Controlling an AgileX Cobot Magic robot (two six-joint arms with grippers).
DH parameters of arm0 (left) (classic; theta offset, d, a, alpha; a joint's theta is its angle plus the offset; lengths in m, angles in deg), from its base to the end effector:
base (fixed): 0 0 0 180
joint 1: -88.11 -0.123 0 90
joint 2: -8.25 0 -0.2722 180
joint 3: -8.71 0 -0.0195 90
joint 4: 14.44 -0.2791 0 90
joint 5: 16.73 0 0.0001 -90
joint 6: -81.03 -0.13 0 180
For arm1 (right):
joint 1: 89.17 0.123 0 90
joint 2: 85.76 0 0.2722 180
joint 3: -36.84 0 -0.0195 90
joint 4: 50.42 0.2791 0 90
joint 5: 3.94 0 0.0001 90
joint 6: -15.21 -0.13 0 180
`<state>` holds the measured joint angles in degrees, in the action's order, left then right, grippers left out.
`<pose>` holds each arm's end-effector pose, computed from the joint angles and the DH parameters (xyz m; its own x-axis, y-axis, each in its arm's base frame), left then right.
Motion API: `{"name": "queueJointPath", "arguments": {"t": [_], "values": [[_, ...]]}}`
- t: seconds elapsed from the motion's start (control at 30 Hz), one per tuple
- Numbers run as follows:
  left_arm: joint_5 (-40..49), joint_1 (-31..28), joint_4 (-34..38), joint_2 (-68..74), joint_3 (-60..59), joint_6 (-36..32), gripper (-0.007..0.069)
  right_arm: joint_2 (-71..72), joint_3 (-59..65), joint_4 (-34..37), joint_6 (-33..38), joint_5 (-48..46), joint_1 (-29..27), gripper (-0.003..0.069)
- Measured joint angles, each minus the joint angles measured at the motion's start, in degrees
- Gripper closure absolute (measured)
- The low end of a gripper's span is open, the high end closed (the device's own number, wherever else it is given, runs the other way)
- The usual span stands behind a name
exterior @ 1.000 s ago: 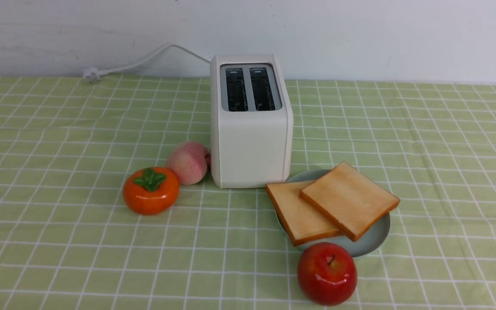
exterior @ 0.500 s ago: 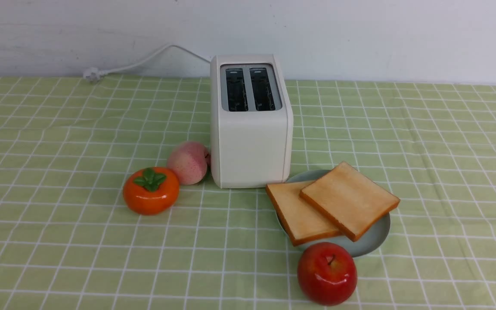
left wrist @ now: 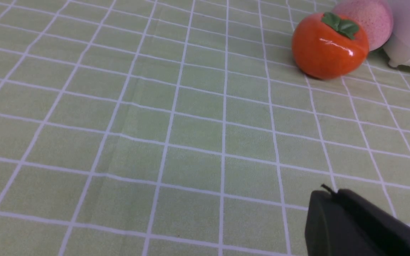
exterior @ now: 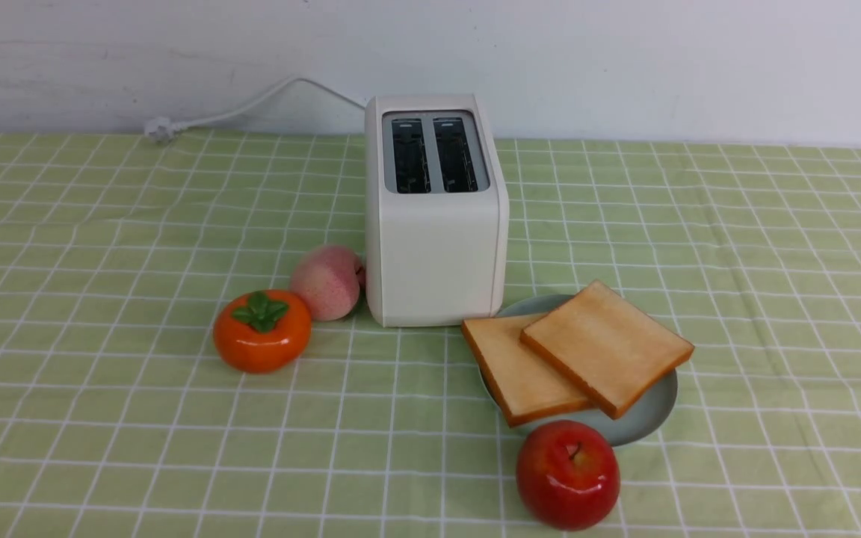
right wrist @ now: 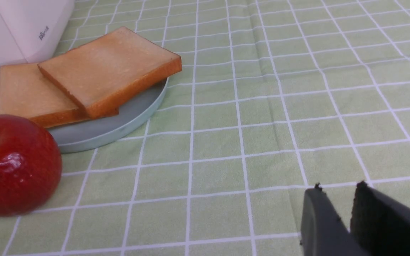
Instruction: Take toasted bread from bread machine on green coffee tablecloth place on plate.
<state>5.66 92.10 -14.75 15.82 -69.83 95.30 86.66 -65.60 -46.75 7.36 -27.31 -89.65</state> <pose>0.1303 -0.0088 0.1559 -0.3235 -0.2197 -0.9204 -0.0109 0.9735 -0.2285 0.1299 0.0022 0.1607 -0.3138 0.1971 -0.9288 0.0462 0.9802 0.1924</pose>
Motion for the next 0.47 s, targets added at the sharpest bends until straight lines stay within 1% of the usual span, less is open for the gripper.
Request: {"name": "queueJointPath", "arguments": {"t": [0.47], "values": [[0.0, 0.0, 0.0, 0.0, 0.0, 0.0, 0.0611, 0.0, 0.0, 0.0, 0.0, 0.0, 0.0, 0.0503]]}}
